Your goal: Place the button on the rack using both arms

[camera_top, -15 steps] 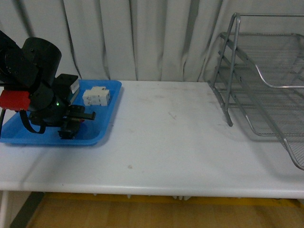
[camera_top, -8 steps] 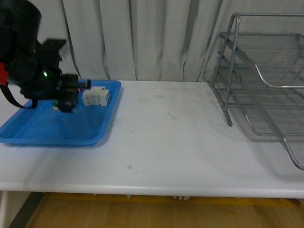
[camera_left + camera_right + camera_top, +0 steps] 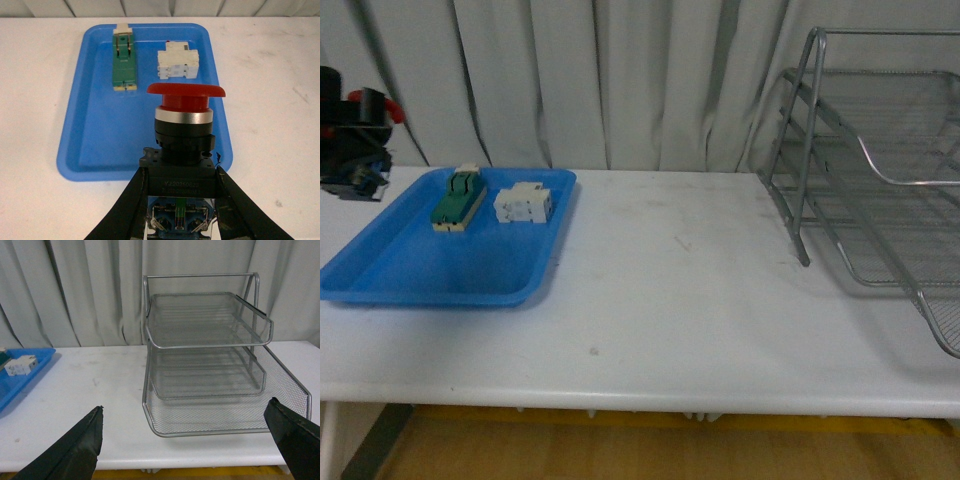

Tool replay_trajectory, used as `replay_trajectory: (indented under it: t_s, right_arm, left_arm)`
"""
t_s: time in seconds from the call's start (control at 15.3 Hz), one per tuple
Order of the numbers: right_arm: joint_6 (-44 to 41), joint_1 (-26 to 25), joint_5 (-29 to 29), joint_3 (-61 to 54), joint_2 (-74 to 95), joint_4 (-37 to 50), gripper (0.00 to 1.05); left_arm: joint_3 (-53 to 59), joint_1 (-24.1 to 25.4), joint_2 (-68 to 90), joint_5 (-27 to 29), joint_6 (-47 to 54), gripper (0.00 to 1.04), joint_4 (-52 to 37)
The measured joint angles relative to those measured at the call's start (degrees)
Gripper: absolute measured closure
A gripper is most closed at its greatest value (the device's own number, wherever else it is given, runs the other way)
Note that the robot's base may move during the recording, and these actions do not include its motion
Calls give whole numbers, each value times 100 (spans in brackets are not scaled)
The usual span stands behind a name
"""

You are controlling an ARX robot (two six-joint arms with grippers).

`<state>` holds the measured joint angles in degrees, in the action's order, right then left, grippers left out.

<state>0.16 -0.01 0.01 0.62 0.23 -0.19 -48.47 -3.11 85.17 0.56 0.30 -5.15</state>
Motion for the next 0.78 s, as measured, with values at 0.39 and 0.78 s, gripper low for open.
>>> replay_trajectory:
  t_s: [0.39,0.78]
  right_arm:
    - [0,0,0,0,0,0,6]
    - [0,0,0,0,0,-2,6]
  left_arm:
    - [984,323,-461,-92,-140,74,-234]
    - [988,315,-490,-116,-144,74,-328]
